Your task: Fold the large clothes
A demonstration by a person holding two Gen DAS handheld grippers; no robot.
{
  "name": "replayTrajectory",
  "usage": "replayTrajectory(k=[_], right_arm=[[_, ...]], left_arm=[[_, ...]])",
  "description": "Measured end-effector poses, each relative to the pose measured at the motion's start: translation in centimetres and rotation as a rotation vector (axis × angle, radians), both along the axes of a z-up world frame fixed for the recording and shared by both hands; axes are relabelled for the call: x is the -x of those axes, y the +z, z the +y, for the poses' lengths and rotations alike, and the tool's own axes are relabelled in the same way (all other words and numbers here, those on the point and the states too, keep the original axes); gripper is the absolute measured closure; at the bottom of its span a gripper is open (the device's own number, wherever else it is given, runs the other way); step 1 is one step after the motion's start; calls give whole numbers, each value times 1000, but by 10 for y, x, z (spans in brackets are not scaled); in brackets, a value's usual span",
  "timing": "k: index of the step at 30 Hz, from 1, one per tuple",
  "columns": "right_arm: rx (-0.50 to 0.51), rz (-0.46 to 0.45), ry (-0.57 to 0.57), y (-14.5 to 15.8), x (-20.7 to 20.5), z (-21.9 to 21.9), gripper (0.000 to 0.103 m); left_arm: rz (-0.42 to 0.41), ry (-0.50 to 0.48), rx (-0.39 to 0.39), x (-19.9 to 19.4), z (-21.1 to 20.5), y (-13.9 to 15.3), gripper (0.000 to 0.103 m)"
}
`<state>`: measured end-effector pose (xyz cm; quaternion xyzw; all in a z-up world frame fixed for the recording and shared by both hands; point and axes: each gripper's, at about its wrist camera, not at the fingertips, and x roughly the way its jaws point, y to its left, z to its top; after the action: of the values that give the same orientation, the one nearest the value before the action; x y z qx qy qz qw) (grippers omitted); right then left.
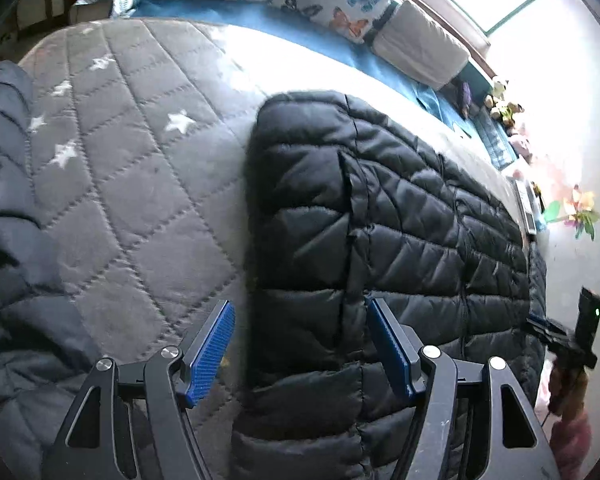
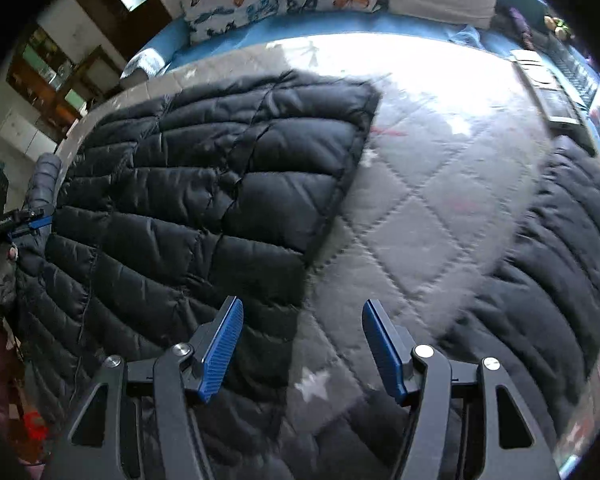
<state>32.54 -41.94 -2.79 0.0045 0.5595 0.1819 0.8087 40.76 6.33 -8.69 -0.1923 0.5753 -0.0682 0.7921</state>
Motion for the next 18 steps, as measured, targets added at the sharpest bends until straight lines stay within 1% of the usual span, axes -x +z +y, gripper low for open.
replayTrajectory(k=[1, 4, 6, 7, 8, 9, 10, 11, 13, 15, 16, 17, 18], right_arm=[[-5, 8, 4, -4, -3, 3, 35], [-24, 7, 11, -8, -10, 9, 35], [-34, 1, 10, -8, -15, 12, 35], [-38, -6, 9, -8, -17, 14, 38], [-44, -9, 10, -9, -19, 19, 43], [-55, -14, 11, -9, -22, 25, 57], [-49, -24, 5, -8, -24, 27, 63], [-35, -28, 4, -6, -25, 29, 65], [-15, -41, 10, -2, -22, 36, 77], [-14, -68, 10, 9, -23, 40, 86], [-26, -103, 14, 19, -23, 42, 88], [-36, -138, 19, 29, -22, 42, 88], [-40, -179, 24, 40, -22, 46, 88]], left_arm=[[4, -1, -11, -2, -2, -4, 30], [-11, -22, 0, -7, -8, -12, 32], [-36, -34, 5, -9, -14, -14, 38], [-44, -41, -15, -11, -19, -15, 44], [-57, -51, -33, -12, -22, -15, 52], [-68, -58, -52, -12, -25, -15, 56], [-85, -65, -65, -11, -28, -13, 63], [-100, -72, -73, -9, -32, -12, 68], [-133, -79, -100, -5, -39, -7, 74], [-171, -70, -134, -2, -42, 2, 77], [-196, -64, -149, -2, -43, 9, 78], [-240, -49, -152, -4, -43, 20, 79], [-267, -41, -151, -4, -43, 29, 79]])
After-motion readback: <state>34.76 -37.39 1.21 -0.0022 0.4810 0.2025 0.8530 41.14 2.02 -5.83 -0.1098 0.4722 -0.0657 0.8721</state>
